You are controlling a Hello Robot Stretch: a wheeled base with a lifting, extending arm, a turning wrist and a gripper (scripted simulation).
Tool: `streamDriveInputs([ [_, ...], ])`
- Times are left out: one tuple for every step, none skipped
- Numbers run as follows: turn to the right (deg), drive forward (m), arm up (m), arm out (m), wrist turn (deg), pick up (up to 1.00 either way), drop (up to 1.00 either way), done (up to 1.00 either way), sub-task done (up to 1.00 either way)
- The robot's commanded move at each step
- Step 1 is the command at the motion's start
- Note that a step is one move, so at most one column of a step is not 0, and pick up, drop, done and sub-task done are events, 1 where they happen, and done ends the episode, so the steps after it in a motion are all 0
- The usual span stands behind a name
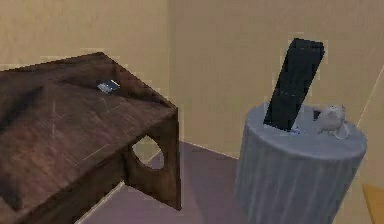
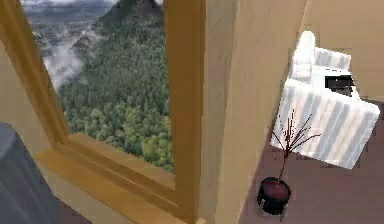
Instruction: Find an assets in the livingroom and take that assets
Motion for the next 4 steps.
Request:
streamDriveInputs([
  [30.0,0.00,0.00,0.00,0.0,0.00,0.00,0.00,0.00],
  [0.0,0.45,0.00,0.00,0.0,0.00,0.00,0.00,0.00],
  [-45.0,0.00,0.00,0.00,0.0,0.00,0.00,0.00,0.00],
  [-39.0,0.00,0.00,0.00,0.0,0.00,0.00,0.00,0.00],
])
